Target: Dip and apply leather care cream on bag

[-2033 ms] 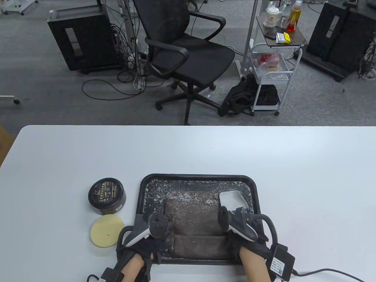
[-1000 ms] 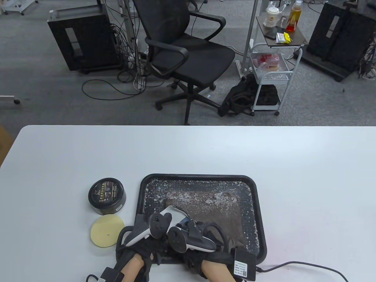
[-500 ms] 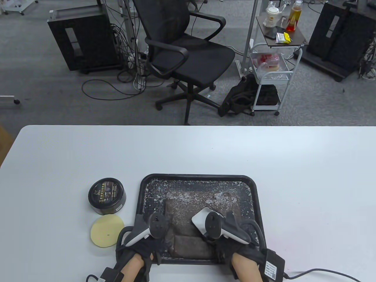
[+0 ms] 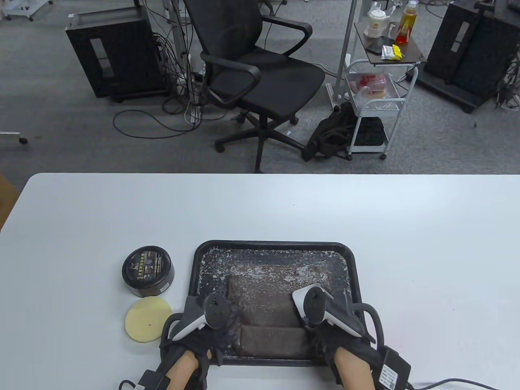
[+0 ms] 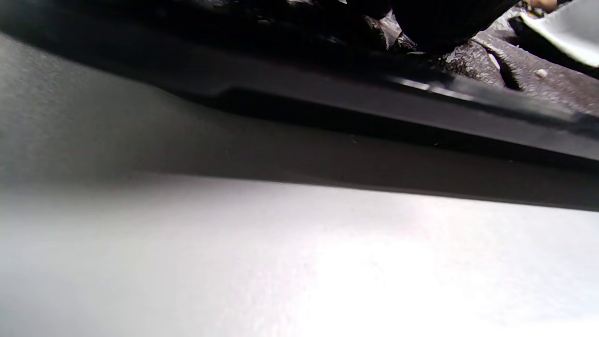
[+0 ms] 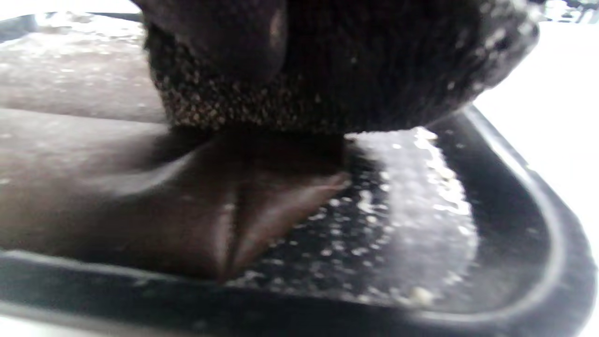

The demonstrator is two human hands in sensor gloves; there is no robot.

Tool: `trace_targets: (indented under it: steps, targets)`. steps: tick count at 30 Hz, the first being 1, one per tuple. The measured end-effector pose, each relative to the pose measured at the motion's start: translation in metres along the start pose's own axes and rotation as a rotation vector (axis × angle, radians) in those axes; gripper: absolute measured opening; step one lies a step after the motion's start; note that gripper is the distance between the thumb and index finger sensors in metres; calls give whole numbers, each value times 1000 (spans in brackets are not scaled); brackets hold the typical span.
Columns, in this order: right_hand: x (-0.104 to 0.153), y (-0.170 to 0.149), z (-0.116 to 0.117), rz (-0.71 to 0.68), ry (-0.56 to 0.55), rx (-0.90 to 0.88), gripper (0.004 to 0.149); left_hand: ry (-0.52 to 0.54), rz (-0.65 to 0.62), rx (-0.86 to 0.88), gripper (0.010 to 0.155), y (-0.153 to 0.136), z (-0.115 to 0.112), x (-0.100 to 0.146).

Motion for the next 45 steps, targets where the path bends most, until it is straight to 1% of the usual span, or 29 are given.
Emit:
trace_targets:
  steps: [4, 7, 13, 17, 23, 25, 27, 34, 39, 41, 45]
  targets:
    - [4, 32, 2, -103, -4, -13, 50, -3, -3, 10, 63, -1, 0, 0]
    - [7, 59, 3, -176, -40, 34, 50, -9, -6, 16, 63, -1, 0, 0]
    - [16, 98, 5, -297, -98, 17, 50, -22, -9, 24, 62, -2, -1, -1]
    - [21, 117, 6, -356, -136, 30, 51, -40, -4, 23, 62, -2, -2, 0]
    - [28, 131, 6, -474, -102, -90, 50, -54, 5, 2, 63, -1, -2, 0]
    - [29, 133, 6, -506, -85, -123, 50, -53, 11, -44, 64, -1, -2, -1]
    - [31, 136, 8, -559, -38, -153, 49, -51, 21, -55, 65, 0, -2, -1]
    - [29, 134, 6, -511, 3, -81, 46, -48, 23, -60, 65, 1, -3, -1]
    - [26, 113, 8, -430, 52, -19, 45, -43, 21, -53, 65, 0, -2, -1]
    - [26, 103, 8, -409, 53, 8, 45, -43, 21, -50, 64, 0, -2, -1]
    - [26, 72, 6, -313, 74, 72, 44, -38, 21, -52, 64, 0, -2, -1]
Point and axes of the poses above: the tracker on the back of each hand, its own y axis roughly to the thumb side, its own x axis roughly from the fingertips to the wrist, z = x × y, the point moved 3 cm from there along -x, roughly from the wrist to the fingertips, and after that the axes turned 2 degrees about -y, right-handed, at the moved point
